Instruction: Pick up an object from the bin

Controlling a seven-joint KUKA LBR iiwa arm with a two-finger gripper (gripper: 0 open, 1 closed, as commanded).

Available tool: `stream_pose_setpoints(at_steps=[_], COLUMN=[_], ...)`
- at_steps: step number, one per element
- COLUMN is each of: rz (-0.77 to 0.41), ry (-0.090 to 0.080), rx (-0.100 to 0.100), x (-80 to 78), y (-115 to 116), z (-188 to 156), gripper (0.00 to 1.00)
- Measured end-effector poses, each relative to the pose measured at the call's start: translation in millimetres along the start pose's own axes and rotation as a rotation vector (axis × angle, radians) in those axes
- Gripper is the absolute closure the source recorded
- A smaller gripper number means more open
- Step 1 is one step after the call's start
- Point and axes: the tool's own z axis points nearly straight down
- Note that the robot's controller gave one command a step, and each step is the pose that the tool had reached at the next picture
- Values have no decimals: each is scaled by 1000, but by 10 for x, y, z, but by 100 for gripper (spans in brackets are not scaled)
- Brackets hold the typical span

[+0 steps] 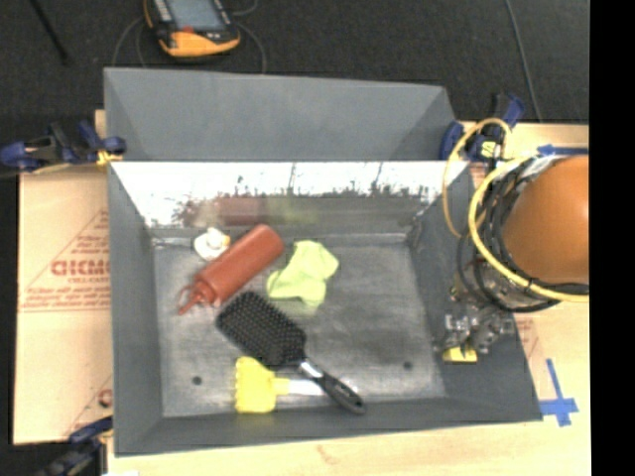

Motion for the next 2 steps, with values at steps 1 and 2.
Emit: stream_pose_setpoints(at_steps=[1,2], rz=[-11,-11], ry=[0,0], rx=[0,-2], x=[11,10], y=[9,5], z=[-326,-414], gripper=[100,100])
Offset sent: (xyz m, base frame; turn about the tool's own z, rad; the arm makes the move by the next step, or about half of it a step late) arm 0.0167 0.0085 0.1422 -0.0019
